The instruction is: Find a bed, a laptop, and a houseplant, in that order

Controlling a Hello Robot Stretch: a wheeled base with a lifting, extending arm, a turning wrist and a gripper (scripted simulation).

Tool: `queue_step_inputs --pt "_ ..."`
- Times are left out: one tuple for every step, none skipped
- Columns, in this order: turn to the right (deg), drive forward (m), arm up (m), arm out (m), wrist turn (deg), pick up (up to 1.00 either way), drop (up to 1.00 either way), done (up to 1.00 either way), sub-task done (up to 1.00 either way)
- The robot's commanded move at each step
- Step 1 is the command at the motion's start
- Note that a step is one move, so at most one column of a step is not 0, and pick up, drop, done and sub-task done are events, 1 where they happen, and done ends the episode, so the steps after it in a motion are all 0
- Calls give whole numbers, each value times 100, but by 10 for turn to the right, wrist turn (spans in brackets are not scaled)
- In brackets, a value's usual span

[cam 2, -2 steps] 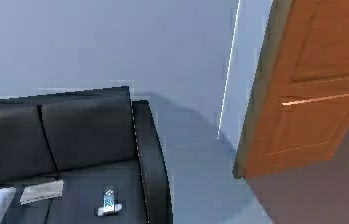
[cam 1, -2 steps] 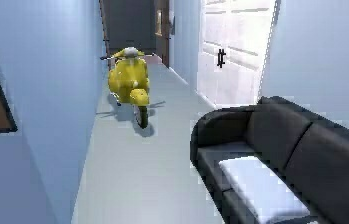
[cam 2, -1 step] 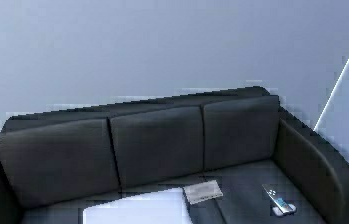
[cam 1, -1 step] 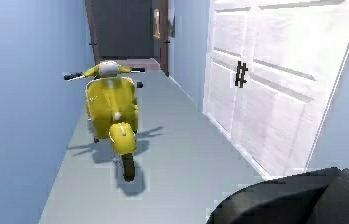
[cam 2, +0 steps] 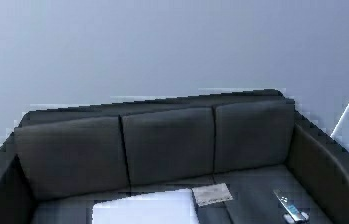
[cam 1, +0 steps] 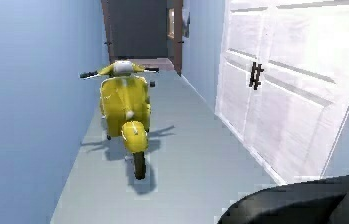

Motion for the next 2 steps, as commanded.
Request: queue_step_inputs --pt "0 100 0 0 0 0 0 0 0" --pt "30 0 0 0 0 0 0 0 0"
